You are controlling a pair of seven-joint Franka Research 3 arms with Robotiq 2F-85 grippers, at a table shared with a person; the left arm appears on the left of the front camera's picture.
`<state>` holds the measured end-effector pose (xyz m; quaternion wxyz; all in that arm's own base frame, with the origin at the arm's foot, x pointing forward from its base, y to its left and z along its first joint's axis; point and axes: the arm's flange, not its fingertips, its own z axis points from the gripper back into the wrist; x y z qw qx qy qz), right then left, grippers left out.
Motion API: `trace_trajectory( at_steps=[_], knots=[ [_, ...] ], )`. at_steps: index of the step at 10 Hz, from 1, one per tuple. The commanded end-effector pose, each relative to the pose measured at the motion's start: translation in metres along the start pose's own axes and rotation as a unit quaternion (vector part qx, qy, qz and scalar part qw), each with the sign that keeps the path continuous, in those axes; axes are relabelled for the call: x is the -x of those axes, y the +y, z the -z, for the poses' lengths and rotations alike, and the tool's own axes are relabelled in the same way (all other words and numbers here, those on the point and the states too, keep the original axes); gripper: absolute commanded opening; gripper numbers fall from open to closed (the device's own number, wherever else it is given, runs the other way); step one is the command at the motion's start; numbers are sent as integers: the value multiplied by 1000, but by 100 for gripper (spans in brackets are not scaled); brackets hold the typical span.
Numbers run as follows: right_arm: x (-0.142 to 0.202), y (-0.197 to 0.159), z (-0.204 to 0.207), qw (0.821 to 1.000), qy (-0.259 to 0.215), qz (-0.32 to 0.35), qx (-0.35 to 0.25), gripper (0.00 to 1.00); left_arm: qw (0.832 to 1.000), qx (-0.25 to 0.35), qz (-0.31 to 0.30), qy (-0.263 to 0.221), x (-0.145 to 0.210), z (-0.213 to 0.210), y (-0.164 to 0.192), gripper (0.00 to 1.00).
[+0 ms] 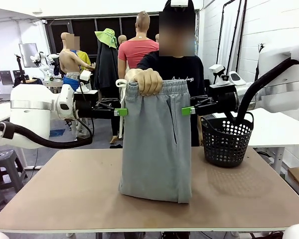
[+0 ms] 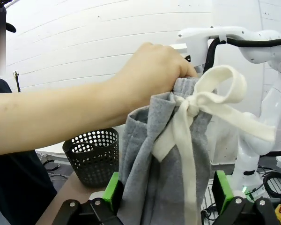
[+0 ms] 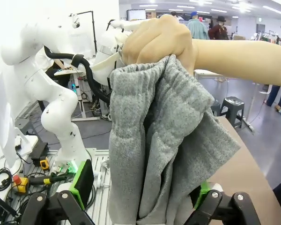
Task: Fold the training pants.
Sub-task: Release the ends of the Training pants and then grab the overlapped ends.
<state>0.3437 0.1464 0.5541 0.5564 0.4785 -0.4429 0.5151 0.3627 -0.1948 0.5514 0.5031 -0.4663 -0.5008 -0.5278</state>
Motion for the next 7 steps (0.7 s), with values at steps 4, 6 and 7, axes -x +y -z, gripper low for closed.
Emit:
trace_trajectory(
  at_steps=[4, 6, 7],
  knots=[
    [4, 1, 11, 999, -18, -28, 4, 100, 1000, -7, 9, -13, -6, 4, -1, 100],
    [0, 1, 14, 999, -19, -33, 5, 100, 1000, 11, 5, -9, -6, 11, -3, 100],
    [-2, 0, 15, 999, -27, -37, 8, 100, 1000, 20, 4, -7, -5, 14, -4, 100]
  ],
)
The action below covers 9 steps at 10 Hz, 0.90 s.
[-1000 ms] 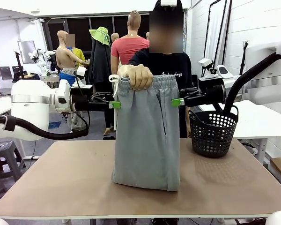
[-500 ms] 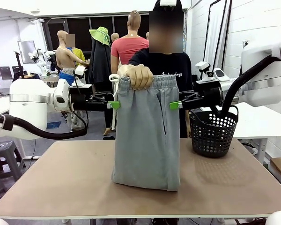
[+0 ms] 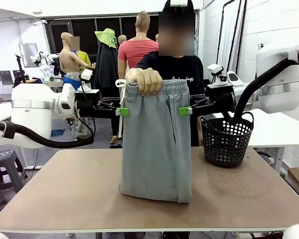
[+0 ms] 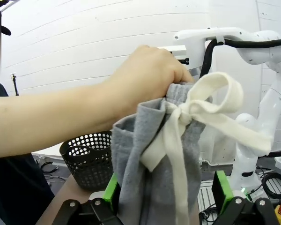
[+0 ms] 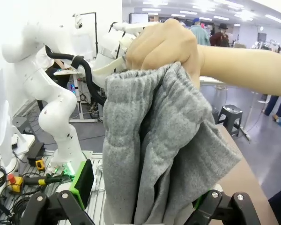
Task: Fold the training pants.
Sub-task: Release the ends of the Training pants and then grab the overlapped ends.
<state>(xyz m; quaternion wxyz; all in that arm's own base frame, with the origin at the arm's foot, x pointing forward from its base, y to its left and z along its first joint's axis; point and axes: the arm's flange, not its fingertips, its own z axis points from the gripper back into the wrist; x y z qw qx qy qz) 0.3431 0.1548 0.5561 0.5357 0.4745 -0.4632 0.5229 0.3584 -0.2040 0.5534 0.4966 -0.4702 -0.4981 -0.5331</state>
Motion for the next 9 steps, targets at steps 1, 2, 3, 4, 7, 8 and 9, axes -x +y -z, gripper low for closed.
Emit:
trace_trajectory(
  at_steps=[1, 2, 3, 4, 7, 8, 9],
  knots=[
    [1, -3, 9, 999, -25, -17, 13, 100, 1000, 14, -1, -5, -2, 8, 0, 100],
    [1, -5, 14, 999, -27, -21, 14, 100, 1000, 20, -2, -5, -2, 10, 0, 100],
    [0, -7, 18, 999, -30, -22, 15, 100, 1000, 28, -3, -10, -3, 14, 0, 100],
    [-1, -9, 23, 999, -30, -21, 11, 100, 999, 33, -3, -15, -5, 18, 1, 100],
    [-1, -14, 37, 999, -34, -5, -12, 100, 999, 45, -11, -5, -10, 30, 3, 100],
    [-3, -17, 41, 999, -34, -5, -16, 100, 999, 46, -14, -2, -11, 33, 6, 100],
    [-4, -17, 44, 999, -33, -7, -17, 100, 999, 39, -21, 2, -12, 37, 8, 100]
  ],
)
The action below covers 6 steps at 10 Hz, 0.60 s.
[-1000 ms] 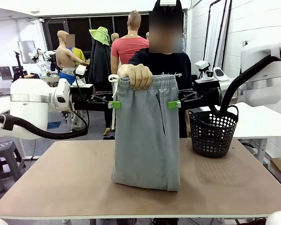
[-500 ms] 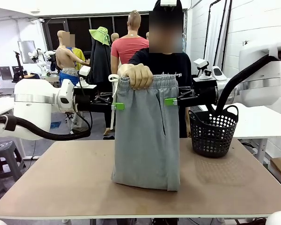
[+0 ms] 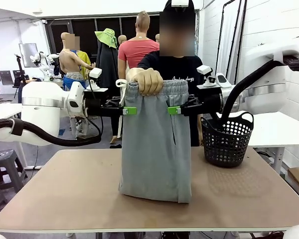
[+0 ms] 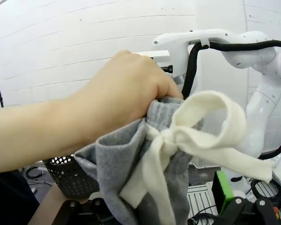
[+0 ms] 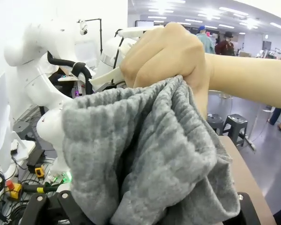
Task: Fold the training pants.
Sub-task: Release the ends of the Training pants and then grab the overlapped ends.
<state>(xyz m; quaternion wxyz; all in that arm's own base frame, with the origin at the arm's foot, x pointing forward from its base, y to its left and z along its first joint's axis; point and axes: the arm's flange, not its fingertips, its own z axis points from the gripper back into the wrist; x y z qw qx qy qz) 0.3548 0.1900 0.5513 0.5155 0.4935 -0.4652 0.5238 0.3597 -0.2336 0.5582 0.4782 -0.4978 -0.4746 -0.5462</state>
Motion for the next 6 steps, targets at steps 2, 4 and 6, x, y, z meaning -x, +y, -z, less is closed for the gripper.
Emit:
trace_trajectory(
  at_steps=[2, 4, 6],
  knots=[
    [-9, -6, 6, 999, -24, -17, 19, 100, 999, -20, -37, 14, -4, 20, 9, 100],
    [-8, -8, 3, 999, -31, -20, 29, 100, 998, -11, -62, 4, -1, 31, 9, 100],
    [-7, -10, 1, 999, -31, -17, 41, 100, 997, -31, -69, 0, 0, 36, 12, 100]
  ],
)
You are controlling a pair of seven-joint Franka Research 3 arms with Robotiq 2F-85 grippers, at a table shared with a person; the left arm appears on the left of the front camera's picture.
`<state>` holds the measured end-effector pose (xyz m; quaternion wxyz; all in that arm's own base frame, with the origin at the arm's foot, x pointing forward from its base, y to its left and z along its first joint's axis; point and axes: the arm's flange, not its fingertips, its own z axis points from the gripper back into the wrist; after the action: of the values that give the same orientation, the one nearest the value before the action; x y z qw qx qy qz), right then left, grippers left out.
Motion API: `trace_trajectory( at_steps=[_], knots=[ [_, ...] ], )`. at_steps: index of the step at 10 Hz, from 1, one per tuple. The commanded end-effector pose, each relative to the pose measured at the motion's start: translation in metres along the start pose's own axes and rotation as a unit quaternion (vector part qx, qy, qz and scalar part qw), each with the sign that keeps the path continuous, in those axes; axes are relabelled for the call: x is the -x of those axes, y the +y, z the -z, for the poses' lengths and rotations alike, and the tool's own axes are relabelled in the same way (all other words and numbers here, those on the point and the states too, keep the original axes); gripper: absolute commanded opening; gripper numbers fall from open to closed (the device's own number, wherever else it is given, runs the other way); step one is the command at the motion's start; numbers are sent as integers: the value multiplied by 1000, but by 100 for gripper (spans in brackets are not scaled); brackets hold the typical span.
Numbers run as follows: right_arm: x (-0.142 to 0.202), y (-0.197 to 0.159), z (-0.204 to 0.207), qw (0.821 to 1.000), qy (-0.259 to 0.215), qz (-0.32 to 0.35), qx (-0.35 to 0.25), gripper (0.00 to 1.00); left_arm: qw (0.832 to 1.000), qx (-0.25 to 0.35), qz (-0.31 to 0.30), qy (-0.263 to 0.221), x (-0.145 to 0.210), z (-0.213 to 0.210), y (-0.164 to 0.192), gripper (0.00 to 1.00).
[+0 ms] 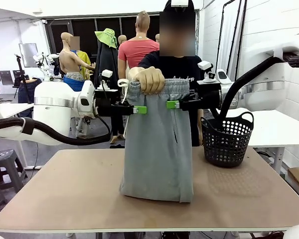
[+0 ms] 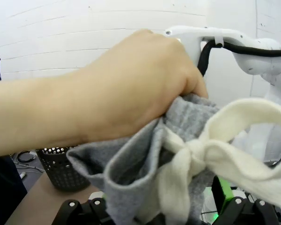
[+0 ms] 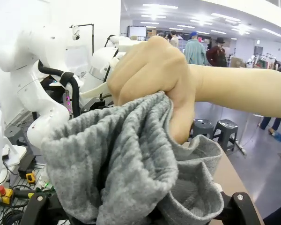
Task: Fold the training pants.
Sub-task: Release the ends of the Training pants and then grab the overlapped ends.
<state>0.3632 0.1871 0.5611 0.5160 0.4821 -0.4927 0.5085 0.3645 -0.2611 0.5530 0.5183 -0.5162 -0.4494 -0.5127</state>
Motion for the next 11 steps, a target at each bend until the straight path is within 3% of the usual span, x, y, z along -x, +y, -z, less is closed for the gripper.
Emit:
trace_trajectory(
  at_steps=[1, 4, 6, 11],
  knots=[
    [1, -1, 4, 1000, -13, -7, 18, 100, 999, -31, -6, -12, -5, 10, 5, 100],
    [1, -1, 1, 1000, -5, -1, 28, 100, 999, -36, -12, -24, -5, 5, 0, 100],
    [1, -1, 1, 1000, -3, -4, 30, 100, 997, -80, 2, -14, -6, 2, -3, 100],
    [-2, -6, -11, 999, -12, 17, 34, 3, 995, -88, 11, -55, -7, -6, -3, 1]
  ],
)
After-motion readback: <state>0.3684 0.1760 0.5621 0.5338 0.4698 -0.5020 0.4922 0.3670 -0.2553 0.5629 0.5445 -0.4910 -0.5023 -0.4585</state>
